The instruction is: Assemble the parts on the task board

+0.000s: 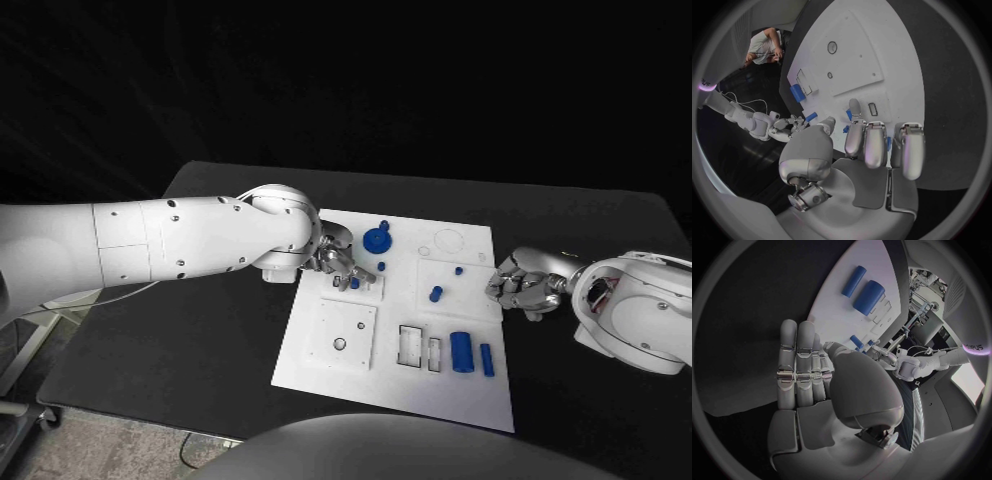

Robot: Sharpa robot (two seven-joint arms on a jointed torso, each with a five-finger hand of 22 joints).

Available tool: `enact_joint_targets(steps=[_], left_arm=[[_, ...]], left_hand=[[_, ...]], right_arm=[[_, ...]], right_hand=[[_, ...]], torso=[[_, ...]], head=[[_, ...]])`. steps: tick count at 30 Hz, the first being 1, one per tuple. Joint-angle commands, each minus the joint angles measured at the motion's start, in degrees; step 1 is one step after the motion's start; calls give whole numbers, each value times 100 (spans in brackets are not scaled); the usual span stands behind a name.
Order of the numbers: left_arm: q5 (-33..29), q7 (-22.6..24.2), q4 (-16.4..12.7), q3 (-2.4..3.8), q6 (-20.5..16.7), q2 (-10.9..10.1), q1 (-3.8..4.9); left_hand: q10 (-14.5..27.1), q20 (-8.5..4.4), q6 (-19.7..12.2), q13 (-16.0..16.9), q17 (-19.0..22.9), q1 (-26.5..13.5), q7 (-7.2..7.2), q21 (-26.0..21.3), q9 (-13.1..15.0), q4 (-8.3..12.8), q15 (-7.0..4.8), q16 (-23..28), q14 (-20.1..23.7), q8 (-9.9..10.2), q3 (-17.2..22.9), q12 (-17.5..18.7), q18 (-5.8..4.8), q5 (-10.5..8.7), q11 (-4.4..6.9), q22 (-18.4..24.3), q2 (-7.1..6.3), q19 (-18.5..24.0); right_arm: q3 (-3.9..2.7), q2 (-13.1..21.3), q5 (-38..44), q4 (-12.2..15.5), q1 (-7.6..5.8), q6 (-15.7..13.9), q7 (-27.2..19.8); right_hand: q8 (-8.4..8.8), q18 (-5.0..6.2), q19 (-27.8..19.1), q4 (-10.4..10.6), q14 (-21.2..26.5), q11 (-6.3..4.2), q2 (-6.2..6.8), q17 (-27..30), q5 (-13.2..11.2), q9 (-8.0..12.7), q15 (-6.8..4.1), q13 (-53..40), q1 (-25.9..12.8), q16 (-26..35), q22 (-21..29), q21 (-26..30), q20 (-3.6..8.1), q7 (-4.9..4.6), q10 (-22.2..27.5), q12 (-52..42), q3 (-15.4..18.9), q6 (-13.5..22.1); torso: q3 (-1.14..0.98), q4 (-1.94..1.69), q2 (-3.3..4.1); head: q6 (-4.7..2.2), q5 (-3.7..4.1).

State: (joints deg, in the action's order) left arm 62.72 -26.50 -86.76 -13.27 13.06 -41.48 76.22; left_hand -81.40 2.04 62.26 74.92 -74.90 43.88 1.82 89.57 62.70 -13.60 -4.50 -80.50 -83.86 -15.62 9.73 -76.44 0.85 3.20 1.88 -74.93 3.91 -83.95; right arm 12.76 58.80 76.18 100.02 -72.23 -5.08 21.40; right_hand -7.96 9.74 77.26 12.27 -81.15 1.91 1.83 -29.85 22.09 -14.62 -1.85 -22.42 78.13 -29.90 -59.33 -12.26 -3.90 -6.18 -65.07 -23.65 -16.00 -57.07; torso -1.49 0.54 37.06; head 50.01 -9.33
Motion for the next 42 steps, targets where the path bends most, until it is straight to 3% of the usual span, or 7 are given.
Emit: enact_joint_targets(steps=[1,9,12,18,23,33,42], left_arm=[[15,70,-43,2,-53,-49,104],[107,100,-59,4,6,-176,795],[233,111,18,5,5,-160,995],[549,114,385,4,204,-40,1173],[666,106,618,2,316,25,1107],[692,98,935,1,372,155,579],[499,108,1009,1,273,239,317]], left_hand=[[-57,-42,-122,831,-1252,86,1,43,78,-8,-32,-66,-477,-48,-68,-58,-85,-22,3,-1507,14,-605],[-334,-63,-432,1008,-1455,410,2,43,381,-56,-53,-760,-592,-228,-315,-434,-85,-16,22,-1507,67,-605],[-389,-65,-480,1053,-1483,471,3,43,427,-58,-53,-859,-604,-255,-353,-525,-85,-12,21,-1507,75,-605],[-501,-55,-670,1154,-1510,625,22,43,569,-56,-37,-950,-614,-319,-472,-722,-85,43,2,-1507,64,-605],[-515,-46,-788,1170,-1510,746,35,43,714,-41,-32,-950,-614,-404,-522,-758,-85,148,-5,-1507,100,-605],[-528,-49,-797,1186,-1510,860,15,43,887,-17,-41,-950,-614,-559,-569,-791,-85,369,10,-1507,142,-605],[-505,-56,-744,1170,-1510,815,5,43,869,-85,-51,-950,-614,-549,-619,-763,-85,381,19,-1507,173,-605]], right_arm=[[-1,16,5,12,3,-39,13],[-3,106,119,157,-109,-441,-27],[-3,160,145,244,-199,-539,-29],[-3,241,184,381,-376,-827,-104],[-3,244,128,412,-416,-940,-179],[-2,243,-67,417,-426,-1195,-375],[-2,250,-414,405,-418,-1412,-597]], right_hand=[[-15,58,-32,-12,24,29,-26,-5,26,-8,10,10,14,26,7,35,-28,-29,-19,19,-33,0],[-40,67,46,33,-70,21,41,-19,15,-29,-5,31,-103,16,9,31,-20,-17,-105,4,19,-47],[-44,68,66,71,-84,17,61,-17,-12,-34,-9,43,-164,33,16,39,-18,-11,-121,8,43,-59],[-47,69,91,117,-106,14,74,-17,-49,-39,-13,56,-228,48,26,50,-14,-5,-128,15,65,-69],[-51,70,106,114,-121,12,80,-18,-48,-42,-16,57,-226,47,27,49,-11,0,-124,15,64,-79],[-37,72,178,89,-166,1,108,-22,1,-41,-29,46,-201,46,35,42,4,2,-92,5,53,-63],[102,49,453,-182,-335,-41,337,-37,-207,10,-117,-556,-19,-36,13,-22,67,-10,257,-704,131,145]], torso=[[-1,2,2],[2,2,-2],[1,-4,-5],[1,3,-3],[0,-9,7],[6,-6,-1],[-1,1,2]], head=[[-1,13],[-1,50],[-1,60],[-1,21],[-1,12],[-1,11],[-1,3]])
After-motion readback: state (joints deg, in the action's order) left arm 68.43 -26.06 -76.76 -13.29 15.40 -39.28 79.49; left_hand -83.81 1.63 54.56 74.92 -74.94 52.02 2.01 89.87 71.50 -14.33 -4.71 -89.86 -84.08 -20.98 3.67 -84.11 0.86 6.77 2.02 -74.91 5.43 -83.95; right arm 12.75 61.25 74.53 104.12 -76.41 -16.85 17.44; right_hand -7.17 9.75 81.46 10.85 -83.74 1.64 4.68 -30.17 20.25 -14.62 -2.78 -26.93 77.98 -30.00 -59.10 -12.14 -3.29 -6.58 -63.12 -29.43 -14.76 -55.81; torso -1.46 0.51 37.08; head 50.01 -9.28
